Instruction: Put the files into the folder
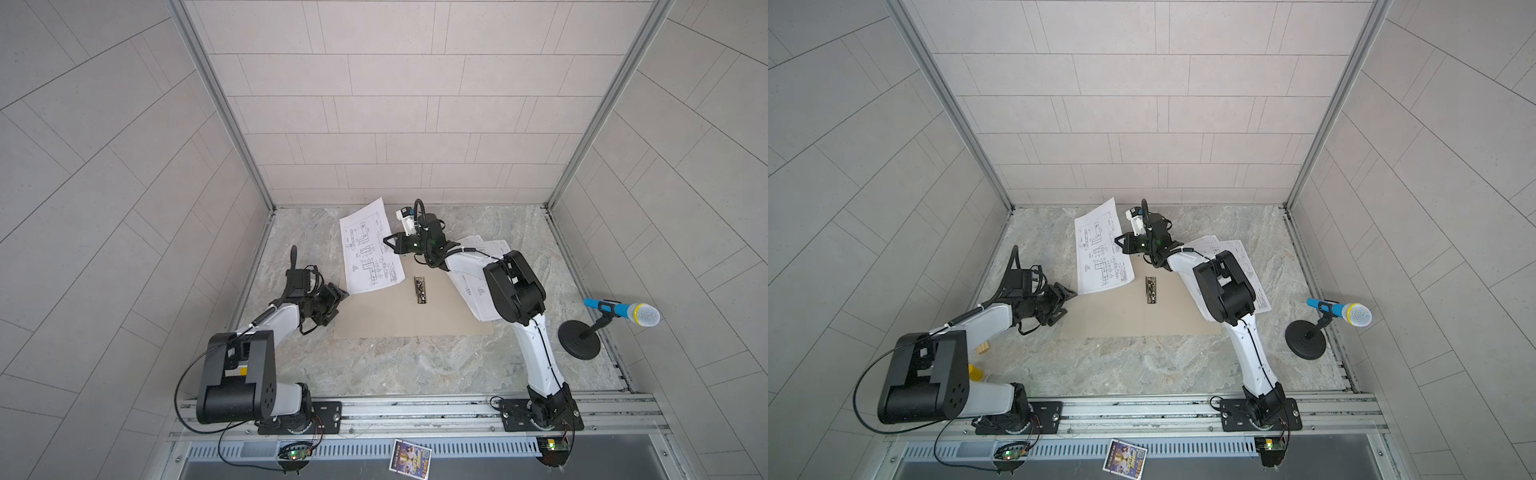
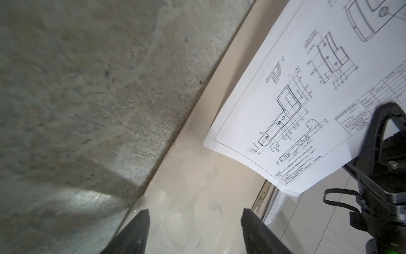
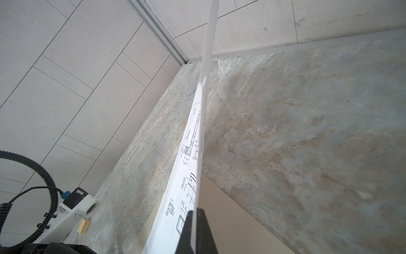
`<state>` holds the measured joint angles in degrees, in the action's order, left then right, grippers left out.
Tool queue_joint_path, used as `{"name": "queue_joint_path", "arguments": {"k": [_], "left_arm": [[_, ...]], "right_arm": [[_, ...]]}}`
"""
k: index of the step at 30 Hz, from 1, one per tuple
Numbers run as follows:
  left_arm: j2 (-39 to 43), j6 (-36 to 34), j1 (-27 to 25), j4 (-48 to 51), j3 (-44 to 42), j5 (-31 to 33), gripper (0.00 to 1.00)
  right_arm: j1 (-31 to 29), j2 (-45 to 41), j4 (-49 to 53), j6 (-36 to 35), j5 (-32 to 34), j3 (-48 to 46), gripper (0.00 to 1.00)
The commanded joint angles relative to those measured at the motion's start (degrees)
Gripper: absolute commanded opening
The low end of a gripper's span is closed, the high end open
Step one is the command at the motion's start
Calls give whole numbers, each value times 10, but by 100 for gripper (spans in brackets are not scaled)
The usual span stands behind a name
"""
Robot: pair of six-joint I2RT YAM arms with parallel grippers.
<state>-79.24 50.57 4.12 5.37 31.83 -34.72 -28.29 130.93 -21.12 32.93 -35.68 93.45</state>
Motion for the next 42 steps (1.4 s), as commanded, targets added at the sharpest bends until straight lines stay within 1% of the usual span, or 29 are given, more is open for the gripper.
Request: {"name": "queue_joint_path", "arguments": {"k": [1, 6, 9, 14, 27, 30, 39, 42], "left_arm": [[12, 0, 19, 5, -16, -4, 73], [11, -1, 38, -4, -26, -11, 74], [5, 5, 37, -24, -27, -23, 74], [-12, 11, 38, -52, -28, -44, 74], [-25, 18, 38, -68, -28, -49, 74], [-28, 20, 37, -74, -28, -52, 74], [-28, 23, 38, -80, -33, -53, 74], [-25, 23, 38, -80, -34, -53, 74]], "right_arm": [[-3, 14, -1, -12, -24, 14, 0], [-3, 14, 0, -5, -32, 9, 0], [-4, 11, -11, 8, -40, 2, 0], [-4, 4, -13, 6, -48, -14, 0], [-4, -20, -26, -2, -57, -64, 0], [-5, -23, -43, 11, -56, -75, 0], [-15, -43, -64, 64, 9, -111, 0], [-22, -50, -65, 68, 29, -120, 0]]}}
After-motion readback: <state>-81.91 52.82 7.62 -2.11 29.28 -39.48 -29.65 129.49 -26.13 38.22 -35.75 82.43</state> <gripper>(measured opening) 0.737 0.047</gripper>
